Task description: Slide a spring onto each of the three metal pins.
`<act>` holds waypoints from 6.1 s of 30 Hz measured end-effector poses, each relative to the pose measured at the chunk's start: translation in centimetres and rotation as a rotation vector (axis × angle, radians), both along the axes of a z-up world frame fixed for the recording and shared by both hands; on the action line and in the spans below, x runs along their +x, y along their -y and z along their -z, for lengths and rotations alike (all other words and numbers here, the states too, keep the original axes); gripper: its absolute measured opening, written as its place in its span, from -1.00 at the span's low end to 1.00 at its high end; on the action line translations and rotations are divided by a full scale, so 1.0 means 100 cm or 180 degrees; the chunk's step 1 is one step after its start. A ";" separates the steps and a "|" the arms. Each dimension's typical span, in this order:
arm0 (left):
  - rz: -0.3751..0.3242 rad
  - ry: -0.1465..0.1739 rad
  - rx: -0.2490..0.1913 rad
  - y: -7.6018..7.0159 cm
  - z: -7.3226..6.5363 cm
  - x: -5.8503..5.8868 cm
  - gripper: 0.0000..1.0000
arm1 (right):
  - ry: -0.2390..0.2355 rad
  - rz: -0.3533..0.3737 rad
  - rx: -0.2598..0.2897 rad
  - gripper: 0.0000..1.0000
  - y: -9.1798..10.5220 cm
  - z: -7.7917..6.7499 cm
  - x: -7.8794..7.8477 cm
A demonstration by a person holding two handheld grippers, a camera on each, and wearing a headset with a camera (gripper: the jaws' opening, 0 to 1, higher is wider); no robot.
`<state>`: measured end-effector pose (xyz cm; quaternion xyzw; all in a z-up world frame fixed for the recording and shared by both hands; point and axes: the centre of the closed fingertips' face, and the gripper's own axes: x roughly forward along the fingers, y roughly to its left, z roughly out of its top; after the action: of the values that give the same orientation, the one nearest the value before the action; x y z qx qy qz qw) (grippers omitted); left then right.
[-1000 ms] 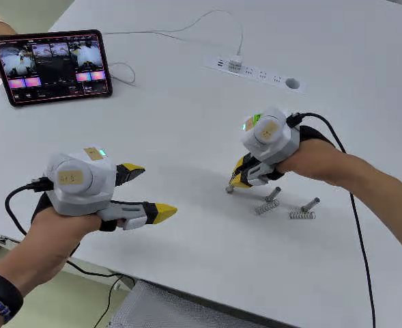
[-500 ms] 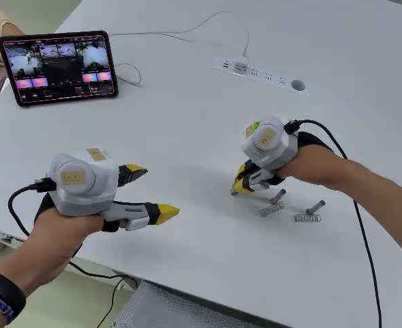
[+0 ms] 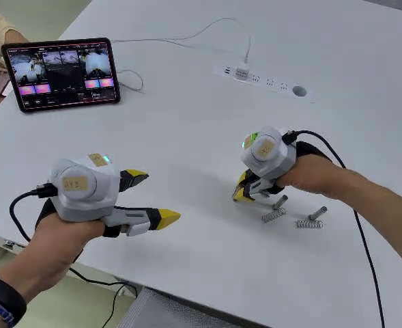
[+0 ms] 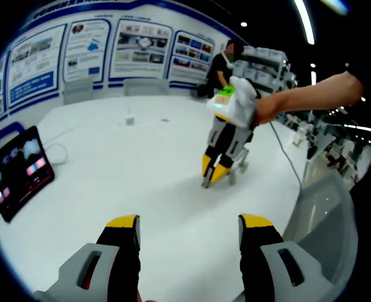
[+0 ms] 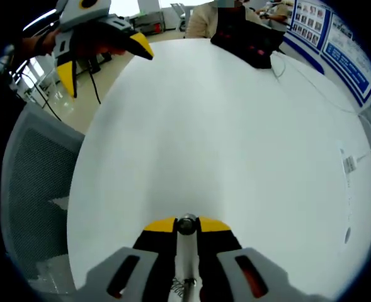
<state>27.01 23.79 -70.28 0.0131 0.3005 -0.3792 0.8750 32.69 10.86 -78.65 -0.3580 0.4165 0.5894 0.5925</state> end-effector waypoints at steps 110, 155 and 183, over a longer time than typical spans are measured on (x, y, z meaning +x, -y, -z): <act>0.0306 0.0032 -0.0055 0.079 -0.015 0.000 0.43 | 0.0172 0.2882 0.1592 0.53 0.141 -0.066 -0.072; 0.0745 0.0001 0.0032 0.164 0.001 -0.006 0.34 | 0.0085 0.3293 0.1614 0.61 0.196 -0.055 -0.113; 0.0858 -0.0090 0.0274 0.206 0.043 0.007 0.12 | 0.0055 0.3297 0.1613 0.61 0.210 -0.057 -0.118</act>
<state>27.71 3.23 -74.59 0.0855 0.3244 -0.4803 0.8104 20.85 -10.12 -72.97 0.0408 0.3784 0.3008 0.8745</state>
